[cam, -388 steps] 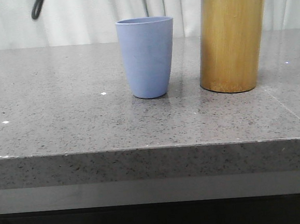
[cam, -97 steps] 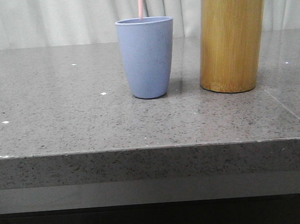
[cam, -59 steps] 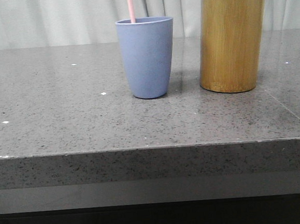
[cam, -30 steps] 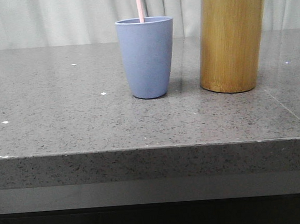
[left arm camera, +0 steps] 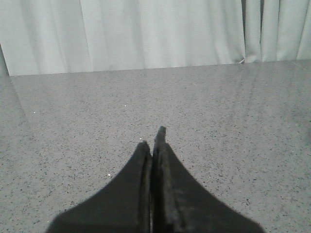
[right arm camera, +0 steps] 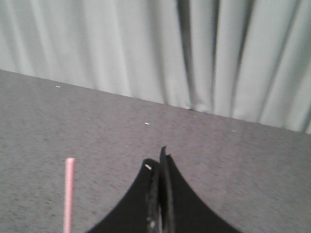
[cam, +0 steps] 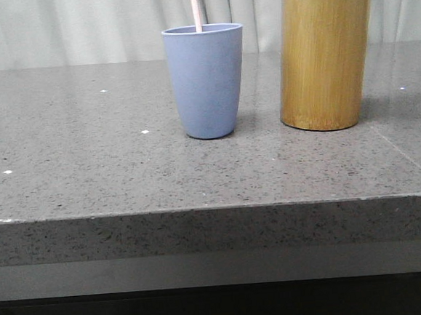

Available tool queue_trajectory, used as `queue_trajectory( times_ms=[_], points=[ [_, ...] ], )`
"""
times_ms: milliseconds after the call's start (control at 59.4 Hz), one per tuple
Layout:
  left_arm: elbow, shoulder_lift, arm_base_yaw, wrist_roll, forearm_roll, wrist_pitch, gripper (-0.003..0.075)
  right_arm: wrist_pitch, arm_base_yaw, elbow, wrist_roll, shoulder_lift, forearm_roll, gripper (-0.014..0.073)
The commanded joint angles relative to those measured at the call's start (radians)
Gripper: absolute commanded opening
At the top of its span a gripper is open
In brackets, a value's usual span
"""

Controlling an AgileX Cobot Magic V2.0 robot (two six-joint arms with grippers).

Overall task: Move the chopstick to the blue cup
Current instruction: 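Open the right gripper to release the chopstick and withdraw upward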

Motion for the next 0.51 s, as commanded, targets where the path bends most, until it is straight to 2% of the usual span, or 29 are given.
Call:
queue_trajectory(
  times_ms=[0, 135, 489],
  points=[
    [-0.024, 0.014, 0.003, 0.000, -0.005, -0.082, -0.0019, 0.031, -0.084, -0.027, -0.003, -0.078, -0.052, -0.0082],
    [-0.024, 0.014, 0.003, 0.000, -0.005, -0.082, -0.0019, 0.046, -0.150, 0.075, -0.003, -0.176, -0.112, -0.0082],
    [-0.024, 0.014, 0.003, 0.000, -0.005, -0.082, -0.0019, -0.130, -0.155, 0.615, -0.003, -0.617, -0.098, -0.0082]
  ],
)
